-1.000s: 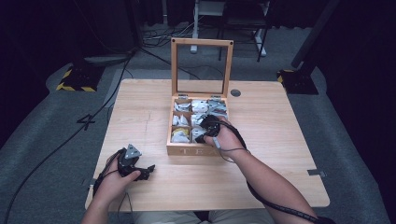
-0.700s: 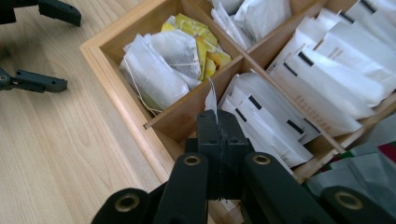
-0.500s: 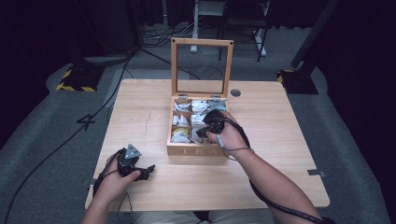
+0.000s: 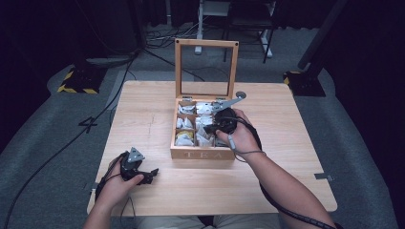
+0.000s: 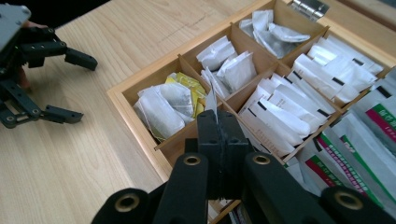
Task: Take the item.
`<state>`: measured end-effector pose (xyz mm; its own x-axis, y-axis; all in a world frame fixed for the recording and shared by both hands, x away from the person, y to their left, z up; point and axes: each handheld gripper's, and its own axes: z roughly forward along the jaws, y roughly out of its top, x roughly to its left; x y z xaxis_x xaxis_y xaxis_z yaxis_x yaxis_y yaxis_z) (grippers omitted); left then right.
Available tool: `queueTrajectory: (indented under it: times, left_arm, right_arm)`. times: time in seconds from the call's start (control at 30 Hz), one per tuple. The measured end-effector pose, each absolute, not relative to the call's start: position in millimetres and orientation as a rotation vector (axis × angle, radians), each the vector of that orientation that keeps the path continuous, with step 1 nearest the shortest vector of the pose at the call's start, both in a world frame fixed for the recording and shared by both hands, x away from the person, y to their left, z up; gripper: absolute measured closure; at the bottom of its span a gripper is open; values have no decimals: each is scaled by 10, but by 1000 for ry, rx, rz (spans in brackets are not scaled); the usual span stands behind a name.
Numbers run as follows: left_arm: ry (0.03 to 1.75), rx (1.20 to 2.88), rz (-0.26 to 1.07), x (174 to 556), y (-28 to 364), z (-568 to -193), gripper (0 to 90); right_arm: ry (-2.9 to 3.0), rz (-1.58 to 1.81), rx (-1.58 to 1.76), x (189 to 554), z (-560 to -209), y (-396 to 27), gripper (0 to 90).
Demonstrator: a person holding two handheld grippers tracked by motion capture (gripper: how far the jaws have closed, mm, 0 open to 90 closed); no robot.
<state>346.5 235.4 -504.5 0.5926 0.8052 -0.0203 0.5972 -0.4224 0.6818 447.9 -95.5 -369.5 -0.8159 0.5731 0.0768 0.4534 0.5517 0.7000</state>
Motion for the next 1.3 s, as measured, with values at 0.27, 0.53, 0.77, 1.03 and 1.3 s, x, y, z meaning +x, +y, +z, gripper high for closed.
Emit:
queueTrajectory:
  times: [0.27,0.53,0.77,1.03,1.3]
  left_arm:
    - [1103,2167,410,3469,2357,-5045,102]
    - [1120,2154,408,3525,2387,-5047,111]
    - [1154,2135,425,3551,2383,-5046,123]
    - [1154,2135,424,3552,2382,-5046,122]
    - [1153,2137,424,3554,2382,-5046,120]
  right_arm:
    - [2566,1197,870,4411,-3577,-1082,900]
    - [2508,1213,880,4362,-3481,-1293,900]
    - [2426,1210,956,4393,-3393,-1677,900]
    - [2363,1174,1020,4427,-3349,-1990,900]
    - [2305,1133,1119,4508,-3391,-2335,900]
